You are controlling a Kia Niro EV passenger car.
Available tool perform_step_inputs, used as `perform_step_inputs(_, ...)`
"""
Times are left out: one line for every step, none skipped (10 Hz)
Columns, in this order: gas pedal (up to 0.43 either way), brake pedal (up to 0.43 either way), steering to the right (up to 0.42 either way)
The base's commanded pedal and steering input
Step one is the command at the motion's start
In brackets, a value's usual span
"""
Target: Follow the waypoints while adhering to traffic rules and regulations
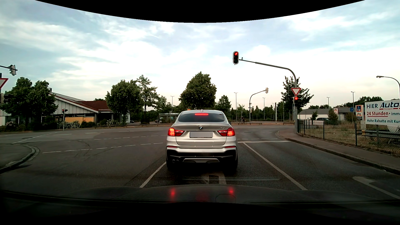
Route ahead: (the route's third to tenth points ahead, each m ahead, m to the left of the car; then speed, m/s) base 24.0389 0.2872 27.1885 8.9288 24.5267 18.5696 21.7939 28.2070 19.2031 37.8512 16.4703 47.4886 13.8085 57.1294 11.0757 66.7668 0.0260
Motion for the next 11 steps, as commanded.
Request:
perform_step_inputs(0.0,0.244,-0.015)
perform_step_inputs(0.0,0.25,-0.015)
perform_step_inputs(0.0,0.25,-0.015)
perform_step_inputs(0.0,0.25,-0.015)
perform_step_inputs(0.0,0.25,-0.015)
perform_step_inputs(0.0,0.25,-0.015)
perform_step_inputs(0.0,0.25,-0.014)
perform_step_inputs(0.0,0.25,-0.015)
perform_step_inputs(0.0,0.25,-0.014)
perform_step_inputs(0.0,0.25,-0.015)
perform_step_inputs(0.0,0.25,-0.015)
